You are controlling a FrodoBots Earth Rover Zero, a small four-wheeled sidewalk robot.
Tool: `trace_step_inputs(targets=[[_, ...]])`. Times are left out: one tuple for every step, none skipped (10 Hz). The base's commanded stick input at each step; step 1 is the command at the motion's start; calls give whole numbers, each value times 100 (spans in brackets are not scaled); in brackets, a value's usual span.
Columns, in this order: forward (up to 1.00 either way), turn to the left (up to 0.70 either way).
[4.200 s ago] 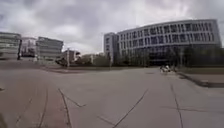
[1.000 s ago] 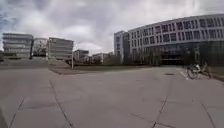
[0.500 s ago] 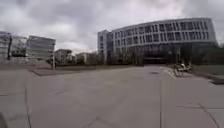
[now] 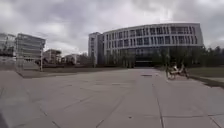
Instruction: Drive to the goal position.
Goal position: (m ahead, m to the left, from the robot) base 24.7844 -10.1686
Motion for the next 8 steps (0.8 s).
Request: trace_step_inputs(targets=[[70,35],[70,35],[70,35],[70,35],[70,35],[70,35],[70,35],[70,35]])
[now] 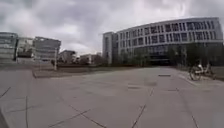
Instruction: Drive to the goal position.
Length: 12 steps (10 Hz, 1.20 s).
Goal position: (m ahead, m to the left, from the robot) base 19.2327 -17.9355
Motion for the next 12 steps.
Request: trace_step_inputs(targets=[[70,35],[70,35],[70,35],[70,22],[70,7],[70,0],[70,-1],[70,-19],[70,-35],[70,-35],[70,-35],[70,-35]])
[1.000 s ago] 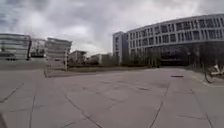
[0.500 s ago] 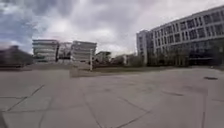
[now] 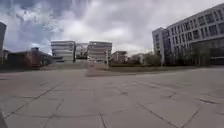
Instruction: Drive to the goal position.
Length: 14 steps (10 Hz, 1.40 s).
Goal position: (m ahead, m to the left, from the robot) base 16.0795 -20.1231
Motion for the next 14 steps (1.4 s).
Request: trace_step_inputs(targets=[[70,-35],[70,-35],[70,-35],[70,-35],[70,-35],[70,-35],[70,-35],[70,-35],[70,-35],[70,-35],[70,-33],[70,0],[70,0],[70,0]])
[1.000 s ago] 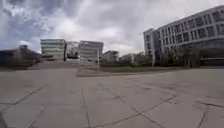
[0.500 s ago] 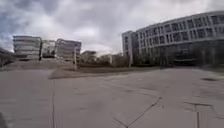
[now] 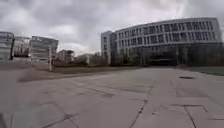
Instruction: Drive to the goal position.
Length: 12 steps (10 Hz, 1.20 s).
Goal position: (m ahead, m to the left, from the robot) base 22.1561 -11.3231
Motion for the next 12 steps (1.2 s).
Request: trace_step_inputs(targets=[[70,0],[70,0],[70,0],[70,0],[70,0],[70,0],[70,0],[70,0],[70,0],[70,2],[70,29],[70,35]])
